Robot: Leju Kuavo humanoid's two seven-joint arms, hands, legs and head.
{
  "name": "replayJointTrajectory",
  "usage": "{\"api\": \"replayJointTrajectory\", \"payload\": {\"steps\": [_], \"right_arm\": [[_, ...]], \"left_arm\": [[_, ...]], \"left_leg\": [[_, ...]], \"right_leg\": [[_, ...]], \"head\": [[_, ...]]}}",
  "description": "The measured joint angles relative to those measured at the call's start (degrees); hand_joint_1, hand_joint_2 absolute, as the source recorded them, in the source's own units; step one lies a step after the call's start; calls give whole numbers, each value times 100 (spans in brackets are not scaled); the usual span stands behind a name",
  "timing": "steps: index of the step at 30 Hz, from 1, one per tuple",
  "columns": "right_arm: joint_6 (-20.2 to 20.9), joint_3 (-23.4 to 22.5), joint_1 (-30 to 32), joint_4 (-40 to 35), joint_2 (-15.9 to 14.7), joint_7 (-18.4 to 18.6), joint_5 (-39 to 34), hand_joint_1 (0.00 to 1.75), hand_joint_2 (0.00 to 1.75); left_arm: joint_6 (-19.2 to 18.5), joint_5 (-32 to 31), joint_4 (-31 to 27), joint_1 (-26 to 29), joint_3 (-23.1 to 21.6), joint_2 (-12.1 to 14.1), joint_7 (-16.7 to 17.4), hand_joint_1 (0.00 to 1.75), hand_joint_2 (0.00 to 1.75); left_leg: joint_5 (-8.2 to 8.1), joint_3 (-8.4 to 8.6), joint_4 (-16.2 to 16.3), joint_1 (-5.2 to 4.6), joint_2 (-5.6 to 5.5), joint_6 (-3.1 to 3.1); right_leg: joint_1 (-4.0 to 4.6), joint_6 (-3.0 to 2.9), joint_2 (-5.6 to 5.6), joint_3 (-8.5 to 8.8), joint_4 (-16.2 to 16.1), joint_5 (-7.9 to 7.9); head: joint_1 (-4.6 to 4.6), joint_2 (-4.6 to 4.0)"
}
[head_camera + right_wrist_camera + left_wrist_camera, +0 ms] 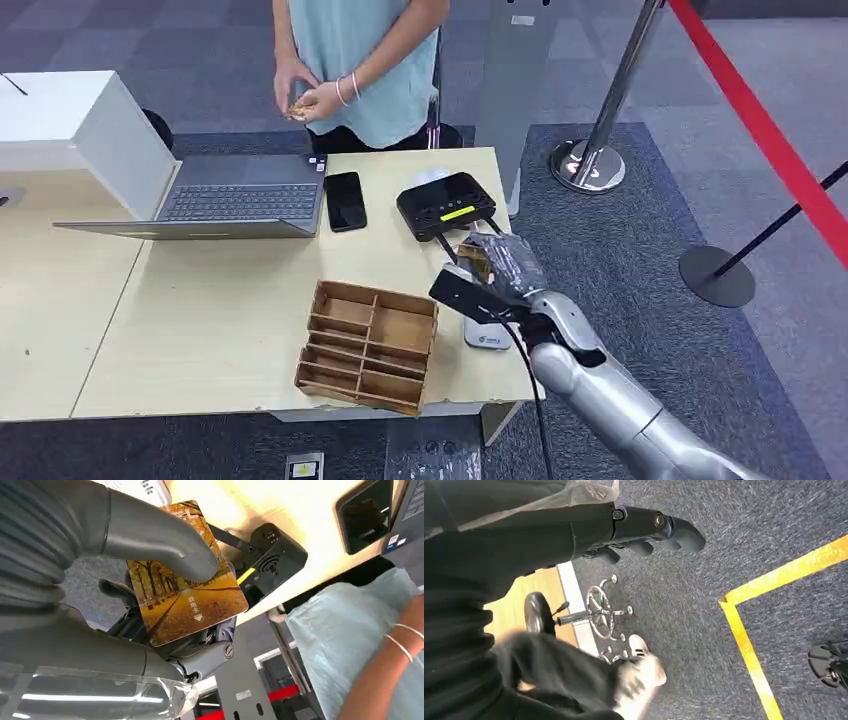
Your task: Pass the card to the sensor for recognition and then transmit it.
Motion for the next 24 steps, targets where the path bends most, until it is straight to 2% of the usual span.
{"api": "replayJointTrajectory", "payload": {"steps": [4,12,20,24], "right_arm": [[55,4,3,-11,7,0,13,175,175],[472,125,46,-374,114,28,170,175,175],[630,282,80,-577,190,107,113,175,175],[533,308,119,-442,195,64,-155,175,175]], "left_arm": [[0,11,0,0,0,0,-2,0,175],[0,31,0,-1,0,0,-20,0,175],[0,31,0,-1,0,0,-33,0,175],[0,37,0,-2,0,0,-31,0,175]], "left_leg": [[0,0,0,0,0,0],[0,0,0,0,0,0],[0,-1,-1,0,0,0],[0,1,-1,0,0,0]], "right_leg": [[0,0,0,1,0,0],[0,0,0,1,0,0],[0,0,0,1,1,-1],[0,0,0,2,0,0]], "head": [[0,0],[0,0],[0,0],[-2,0]]}}
